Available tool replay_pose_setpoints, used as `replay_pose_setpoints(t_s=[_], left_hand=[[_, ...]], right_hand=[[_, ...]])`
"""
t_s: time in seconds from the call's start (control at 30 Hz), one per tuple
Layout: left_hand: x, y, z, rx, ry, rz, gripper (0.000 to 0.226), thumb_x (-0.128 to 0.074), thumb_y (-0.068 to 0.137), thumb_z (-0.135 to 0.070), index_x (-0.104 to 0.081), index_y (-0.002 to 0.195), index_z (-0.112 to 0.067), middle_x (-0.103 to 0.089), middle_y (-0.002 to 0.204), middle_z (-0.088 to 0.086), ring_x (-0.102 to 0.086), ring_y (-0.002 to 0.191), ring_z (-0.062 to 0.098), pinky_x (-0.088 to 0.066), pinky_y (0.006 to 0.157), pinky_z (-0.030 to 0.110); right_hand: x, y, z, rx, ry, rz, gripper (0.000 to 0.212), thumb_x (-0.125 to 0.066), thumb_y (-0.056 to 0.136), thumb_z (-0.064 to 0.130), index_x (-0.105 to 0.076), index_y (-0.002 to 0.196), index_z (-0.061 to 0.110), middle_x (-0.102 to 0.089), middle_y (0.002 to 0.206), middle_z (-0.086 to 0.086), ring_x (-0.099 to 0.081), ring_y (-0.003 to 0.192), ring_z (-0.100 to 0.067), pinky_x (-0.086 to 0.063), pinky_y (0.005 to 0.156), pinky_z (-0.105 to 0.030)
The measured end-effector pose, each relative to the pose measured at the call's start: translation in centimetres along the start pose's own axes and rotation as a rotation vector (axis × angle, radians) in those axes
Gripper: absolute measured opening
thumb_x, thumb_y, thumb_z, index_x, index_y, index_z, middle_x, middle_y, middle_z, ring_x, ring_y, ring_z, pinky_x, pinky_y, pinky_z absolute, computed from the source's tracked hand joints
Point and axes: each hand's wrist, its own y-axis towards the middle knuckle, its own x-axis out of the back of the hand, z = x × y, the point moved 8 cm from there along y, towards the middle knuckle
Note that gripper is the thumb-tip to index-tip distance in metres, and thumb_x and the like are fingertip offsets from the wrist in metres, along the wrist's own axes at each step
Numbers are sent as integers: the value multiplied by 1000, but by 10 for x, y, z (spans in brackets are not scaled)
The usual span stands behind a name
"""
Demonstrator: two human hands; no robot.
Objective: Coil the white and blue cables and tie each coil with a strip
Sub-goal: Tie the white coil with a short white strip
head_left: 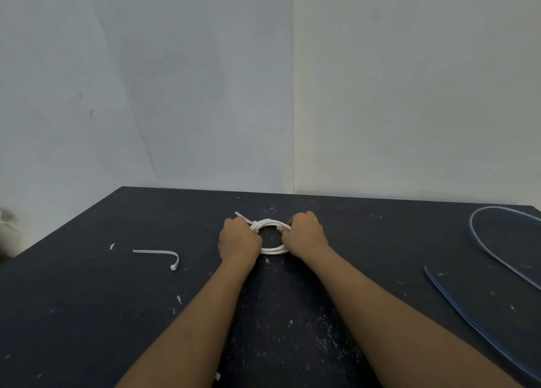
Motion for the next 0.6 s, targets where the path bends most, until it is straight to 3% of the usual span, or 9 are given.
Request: replay_pose_setpoints(t_s=[0.13,0.3,0.4,0.6], left_hand=[[7,-2,0,42,-90,-9,31,-58,91,-36,-68,89,-7,-66,93,11,-64,84,28,-52,69,35],[21,-1,4,79,-124,-16,25,-57,87,-22,-56,64,-13,-64,79,10,-55,65,23,-38,54,26],[19,-3,6,76,-104,46,22,-65,85,-23,-69,78,-3,-69,85,17,-64,72,29,-40,53,26],[16,-12,4,91,-66,58,30,-69,86,-28,-66,91,1,-67,100,17,-66,91,32,-44,62,30]], right_hand=[[4,-6,0,28,20,2,35,-57,95,38,-65,111,8,-52,121,-13,-55,110,-30,-48,93,-38],[14,-14,-4,54,66,-12,35,-58,95,35,-60,121,12,-49,125,-11,-53,113,-29,-45,92,-36],[17,-18,-8,72,64,-14,34,-59,94,32,-60,123,12,-50,125,-11,-53,115,-28,-45,93,-35],[13,-26,-5,74,57,4,25,-64,93,23,-72,109,5,-64,116,-14,-61,107,-28,-50,93,-37]])
